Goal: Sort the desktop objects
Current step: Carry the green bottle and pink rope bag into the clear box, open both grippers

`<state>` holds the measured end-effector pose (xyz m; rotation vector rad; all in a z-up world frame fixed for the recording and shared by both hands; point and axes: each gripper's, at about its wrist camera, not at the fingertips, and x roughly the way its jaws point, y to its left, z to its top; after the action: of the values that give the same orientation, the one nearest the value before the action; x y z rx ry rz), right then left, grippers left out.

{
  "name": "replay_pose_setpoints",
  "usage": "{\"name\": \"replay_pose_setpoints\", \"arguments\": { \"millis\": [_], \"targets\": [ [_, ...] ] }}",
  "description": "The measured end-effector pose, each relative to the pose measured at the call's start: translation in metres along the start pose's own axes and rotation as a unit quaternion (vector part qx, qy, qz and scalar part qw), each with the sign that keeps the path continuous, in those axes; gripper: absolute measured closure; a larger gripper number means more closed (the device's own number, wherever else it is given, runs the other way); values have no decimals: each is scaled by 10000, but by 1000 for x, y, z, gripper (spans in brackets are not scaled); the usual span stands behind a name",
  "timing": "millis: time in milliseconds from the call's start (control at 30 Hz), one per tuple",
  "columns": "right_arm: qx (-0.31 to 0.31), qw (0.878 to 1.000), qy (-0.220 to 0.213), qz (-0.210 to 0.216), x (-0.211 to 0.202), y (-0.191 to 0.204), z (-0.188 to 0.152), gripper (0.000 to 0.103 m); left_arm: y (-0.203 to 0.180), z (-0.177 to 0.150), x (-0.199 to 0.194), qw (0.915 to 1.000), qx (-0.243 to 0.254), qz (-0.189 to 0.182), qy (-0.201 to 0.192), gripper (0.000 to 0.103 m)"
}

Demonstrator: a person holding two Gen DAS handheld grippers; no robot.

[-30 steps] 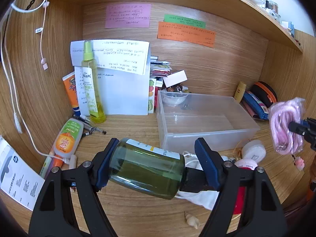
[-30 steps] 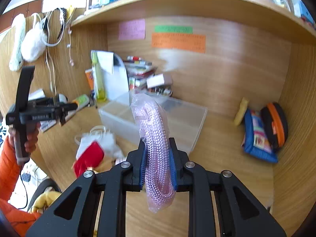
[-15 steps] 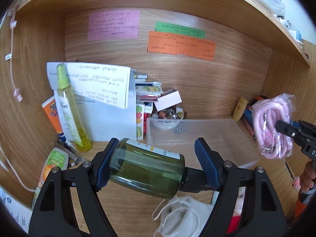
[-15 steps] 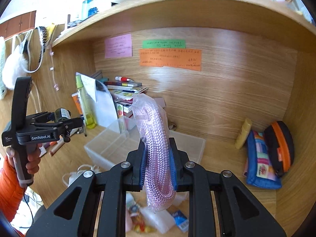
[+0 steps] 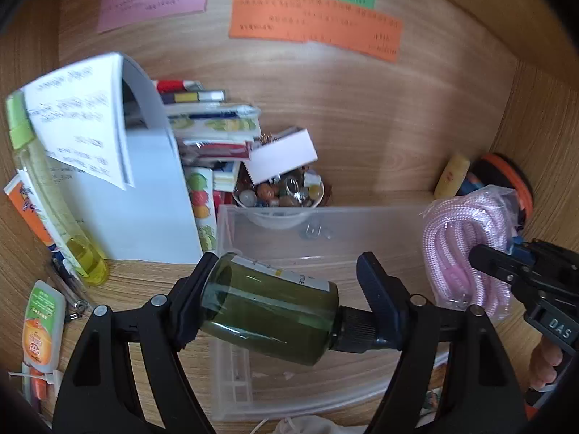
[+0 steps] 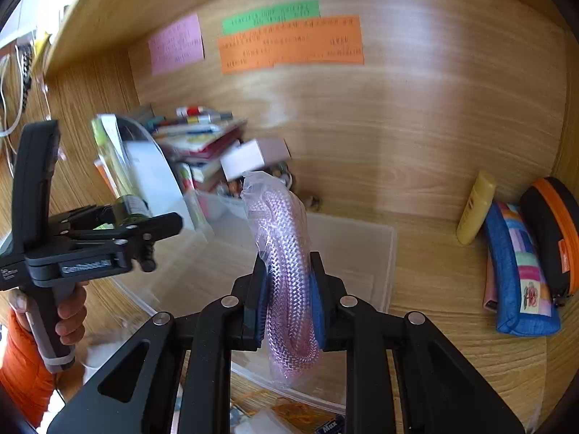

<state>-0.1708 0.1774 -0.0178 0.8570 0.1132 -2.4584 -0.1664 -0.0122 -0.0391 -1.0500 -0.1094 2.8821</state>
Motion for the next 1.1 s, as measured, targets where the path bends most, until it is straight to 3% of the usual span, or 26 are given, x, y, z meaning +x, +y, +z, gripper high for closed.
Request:
{"name": "replay_pose_setpoints", "arguments": {
  "millis": [600,900,1000,1100],
  "targets": [
    [-261,9975,575,-311,34,-1,-18,85,-21,-22,24,9977,570,167,314,26],
    [-454,9964,601,-396,35,7,-21,83,-28,-27,30,9963,715,176,444,26],
    [-476,9960,610,-442,35,8,-21,75,-28,-27,28,9963,718,160,435,26],
    [-495,9962,507,-506,32,8,-21,59,-26,-26,23,9968,693,127,367,22]
  ]
}}
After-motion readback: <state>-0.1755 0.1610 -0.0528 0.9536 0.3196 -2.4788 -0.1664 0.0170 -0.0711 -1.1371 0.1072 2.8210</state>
